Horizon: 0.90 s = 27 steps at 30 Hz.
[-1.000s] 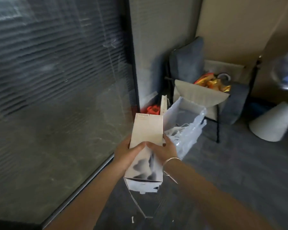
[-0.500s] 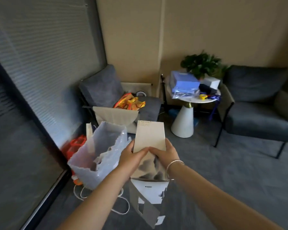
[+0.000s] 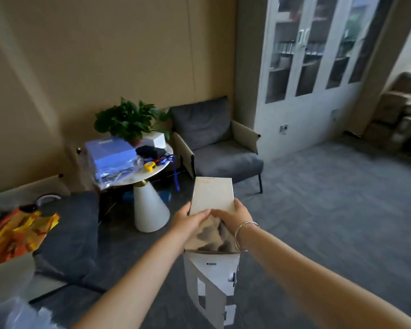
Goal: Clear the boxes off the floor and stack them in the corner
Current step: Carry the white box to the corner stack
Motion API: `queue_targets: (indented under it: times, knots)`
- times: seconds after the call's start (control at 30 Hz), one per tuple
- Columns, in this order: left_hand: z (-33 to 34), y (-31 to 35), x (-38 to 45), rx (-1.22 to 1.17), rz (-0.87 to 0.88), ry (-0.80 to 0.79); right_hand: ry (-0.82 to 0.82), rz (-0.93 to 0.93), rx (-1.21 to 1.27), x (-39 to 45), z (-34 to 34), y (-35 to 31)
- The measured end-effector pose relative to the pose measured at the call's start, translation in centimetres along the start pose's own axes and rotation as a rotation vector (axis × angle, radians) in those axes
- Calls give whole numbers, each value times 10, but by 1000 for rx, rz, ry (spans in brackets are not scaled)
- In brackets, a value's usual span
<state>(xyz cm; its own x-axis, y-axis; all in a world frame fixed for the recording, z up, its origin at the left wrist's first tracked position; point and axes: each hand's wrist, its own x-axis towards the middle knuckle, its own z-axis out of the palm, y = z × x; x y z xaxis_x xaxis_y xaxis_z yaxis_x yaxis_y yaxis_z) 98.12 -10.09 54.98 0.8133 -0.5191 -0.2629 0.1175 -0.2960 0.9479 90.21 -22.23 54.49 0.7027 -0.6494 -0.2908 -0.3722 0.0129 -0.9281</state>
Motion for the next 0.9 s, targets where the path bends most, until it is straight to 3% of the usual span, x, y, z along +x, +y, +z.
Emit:
queue_targets:
  times: [0.2, 0.5, 0.9]
  knots:
    - [126, 64, 155, -7, 40, -222, 213, 15, 34, 134, -116, -23]
    - [336, 133, 298, 45, -6, -572, 490, 153, 293, 280, -292, 4]
    - [658, 240, 460, 31, 28, -701, 596, 141, 380, 471, -596, 11]
